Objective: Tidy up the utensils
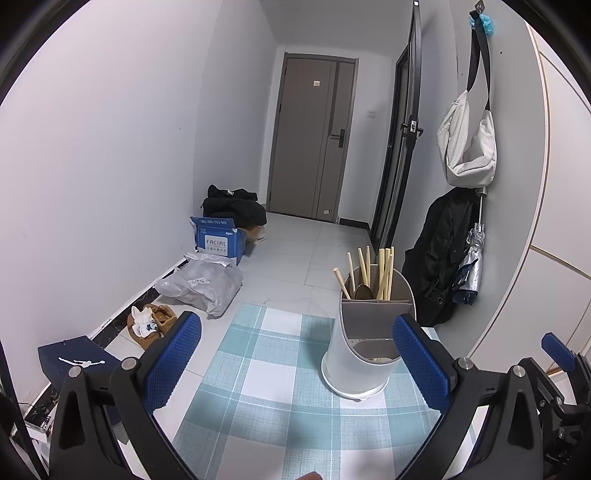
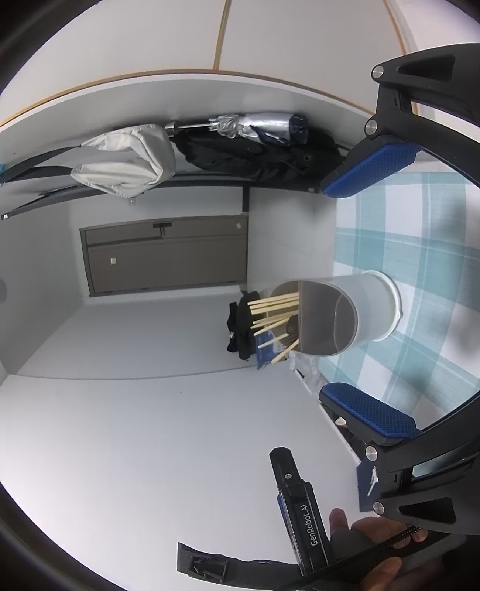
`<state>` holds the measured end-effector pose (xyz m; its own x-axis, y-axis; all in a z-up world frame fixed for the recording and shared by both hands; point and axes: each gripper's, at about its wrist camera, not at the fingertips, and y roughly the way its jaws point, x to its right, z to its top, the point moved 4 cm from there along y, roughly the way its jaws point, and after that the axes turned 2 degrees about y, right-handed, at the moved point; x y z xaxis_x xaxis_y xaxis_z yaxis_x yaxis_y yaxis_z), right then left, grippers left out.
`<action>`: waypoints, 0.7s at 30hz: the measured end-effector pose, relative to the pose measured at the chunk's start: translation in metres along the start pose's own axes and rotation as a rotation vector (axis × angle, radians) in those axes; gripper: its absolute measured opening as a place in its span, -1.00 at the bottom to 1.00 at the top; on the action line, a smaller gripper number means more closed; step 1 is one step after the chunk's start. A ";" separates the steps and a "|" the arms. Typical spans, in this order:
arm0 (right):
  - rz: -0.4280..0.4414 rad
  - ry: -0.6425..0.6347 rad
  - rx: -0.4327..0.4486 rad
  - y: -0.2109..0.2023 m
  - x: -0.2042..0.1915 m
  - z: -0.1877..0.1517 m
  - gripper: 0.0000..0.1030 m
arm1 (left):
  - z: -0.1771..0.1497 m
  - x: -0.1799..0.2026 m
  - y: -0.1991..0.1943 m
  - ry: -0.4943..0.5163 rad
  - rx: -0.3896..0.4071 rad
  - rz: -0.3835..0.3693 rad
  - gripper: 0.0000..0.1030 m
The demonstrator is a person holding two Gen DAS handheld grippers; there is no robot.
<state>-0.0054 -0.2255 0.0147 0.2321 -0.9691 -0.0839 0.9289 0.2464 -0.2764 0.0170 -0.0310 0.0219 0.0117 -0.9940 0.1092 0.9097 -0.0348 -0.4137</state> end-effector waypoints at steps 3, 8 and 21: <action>-0.001 0.000 0.000 0.000 0.000 0.000 0.97 | 0.000 0.000 0.000 0.001 0.000 0.003 0.98; -0.001 0.001 0.000 0.000 0.000 -0.001 0.97 | -0.001 0.004 -0.002 0.017 0.009 0.008 0.98; -0.003 -0.025 0.008 -0.001 -0.004 -0.004 0.97 | -0.001 0.002 -0.004 0.009 0.024 0.011 0.98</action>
<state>-0.0087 -0.2219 0.0120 0.2362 -0.9699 -0.0591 0.9319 0.2433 -0.2689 0.0132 -0.0330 0.0231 0.0179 -0.9952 0.0964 0.9191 -0.0216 -0.3934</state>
